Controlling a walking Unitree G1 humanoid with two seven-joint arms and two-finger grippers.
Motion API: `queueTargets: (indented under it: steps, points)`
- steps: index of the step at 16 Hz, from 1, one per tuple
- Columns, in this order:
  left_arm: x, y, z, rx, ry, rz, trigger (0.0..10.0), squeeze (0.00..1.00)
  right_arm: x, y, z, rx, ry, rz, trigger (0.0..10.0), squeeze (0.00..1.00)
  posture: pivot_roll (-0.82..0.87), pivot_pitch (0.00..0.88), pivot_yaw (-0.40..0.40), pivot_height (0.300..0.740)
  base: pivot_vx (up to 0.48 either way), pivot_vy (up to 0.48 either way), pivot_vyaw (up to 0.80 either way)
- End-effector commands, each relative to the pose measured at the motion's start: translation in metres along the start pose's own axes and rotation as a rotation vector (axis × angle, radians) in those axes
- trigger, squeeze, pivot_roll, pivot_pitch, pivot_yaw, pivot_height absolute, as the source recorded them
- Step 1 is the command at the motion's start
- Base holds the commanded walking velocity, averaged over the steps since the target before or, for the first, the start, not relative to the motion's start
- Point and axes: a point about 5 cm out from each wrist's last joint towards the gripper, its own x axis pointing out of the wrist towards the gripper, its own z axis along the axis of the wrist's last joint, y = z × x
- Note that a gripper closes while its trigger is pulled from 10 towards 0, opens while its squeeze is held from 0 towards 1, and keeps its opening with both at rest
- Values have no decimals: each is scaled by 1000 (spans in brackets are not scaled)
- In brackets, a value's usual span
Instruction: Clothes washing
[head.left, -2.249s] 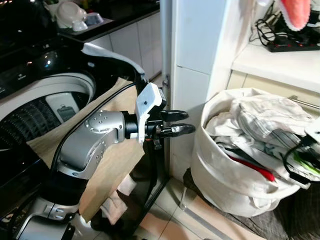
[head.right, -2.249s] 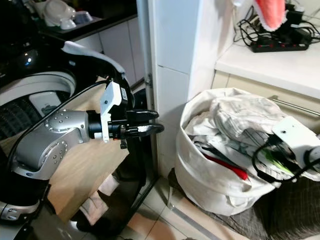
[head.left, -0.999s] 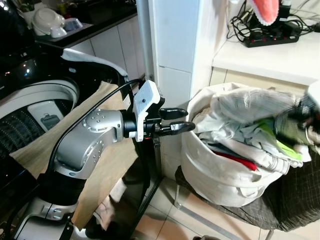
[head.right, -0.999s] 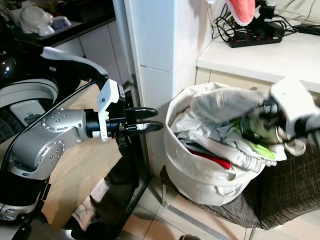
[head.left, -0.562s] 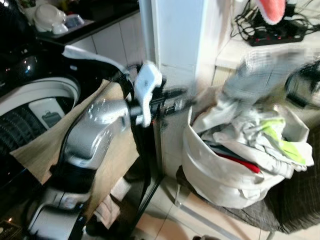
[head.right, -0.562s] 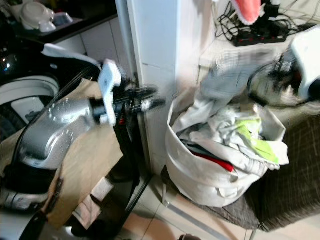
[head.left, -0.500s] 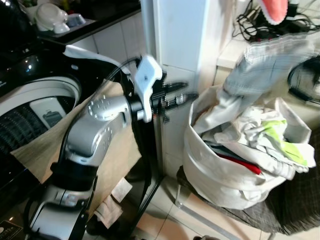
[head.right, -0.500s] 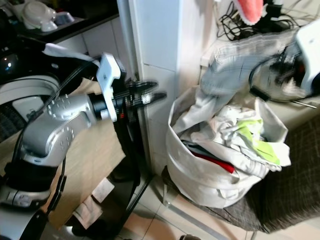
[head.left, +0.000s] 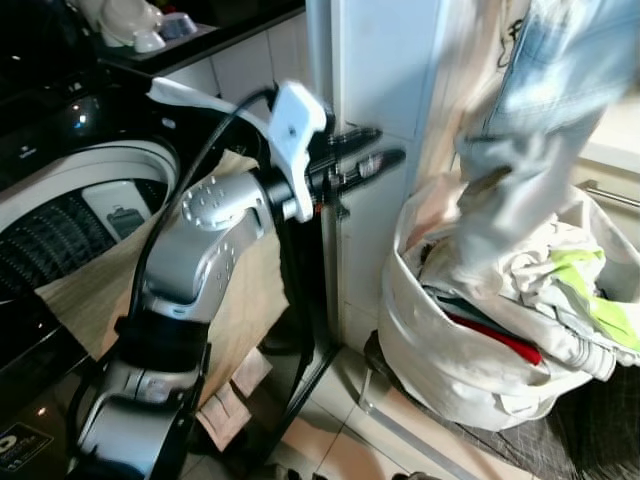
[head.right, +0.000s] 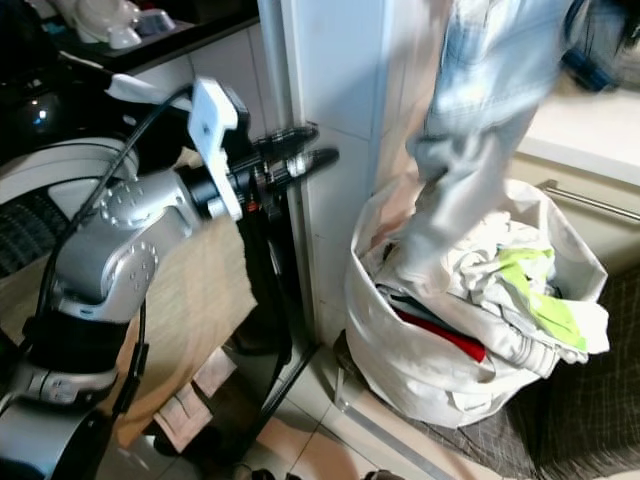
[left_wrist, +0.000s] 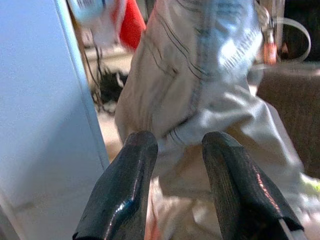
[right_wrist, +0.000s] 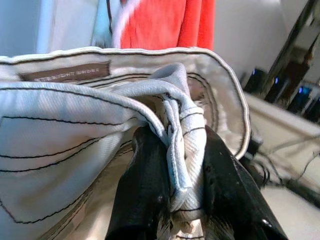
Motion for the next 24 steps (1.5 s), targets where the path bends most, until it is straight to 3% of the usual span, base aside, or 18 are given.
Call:
queueTargets:
  steps: [1,3,5,6,8,10,12,13,15,18,20,22,24]
  points:
    - [-1,4,6,15,-20,17,10000,0,-9,-11,19,-47,-82,-32,0,0,-99,0,64,740,0,0,0]
    - [-3,2,0,25,2,6,10000,0,-16,-24,36,-27,-141,-63,0,0,-99,0,64,740,0,0,0]
    - [-2,2,1,15,-15,17,10000,0,-21,-28,50,52,-220,-46,0,0,-104,0,66,740,0,0,0]
    - [2,3,5,8,-43,21,10000,0,-20,-16,50,88,-243,59,0,0,-109,0,68,740,0,0,0]
    - [9,2,14,25,-98,16,10000,0,-18,16,34,59,-227,286,0,0,-112,0,70,740,0,0,0]
    - [12,1,22,25,-153,12,10000,0,-17,29,24,112,-233,395,0,0,-113,0,69,740,0,0,0]
    - [15,-1,35,-35,-241,-10,10000,0,-14,38,16,165,-231,456,0,0,-113,0,69,740,0,0,0]
    - [17,-9,40,-115,-270,-90,10000,1000,-12,45,10,196,-227,479,0,0,-112,0,69,740,0,0,0]
    - [20,-17,38,-165,-274,-147,10000,1000,-11,53,9,216,-247,527,0,0,-109,0,65,740,0,0,0]
    - [19,-29,41,-323,-333,-250,10000,1000,-7,61,5,214,-237,533,0,0,-111,0,66,740,0,0,0]
    - [11,-24,42,-364,-351,-241,10000,1000,-4,54,0,187,-200,466,0,0,-112,0,65,740,0,0,0]
    - [-2,-8,48,-438,-411,-210,10000,1000,0,49,-3,162,-171,419,0,0,-110,0,62,740,0,0,0]
    - [-11,-11,51,-459,-394,-270,10000,1000,3,48,-5,148,-155,384,0,0,-107,0,59,740,0,0,0]
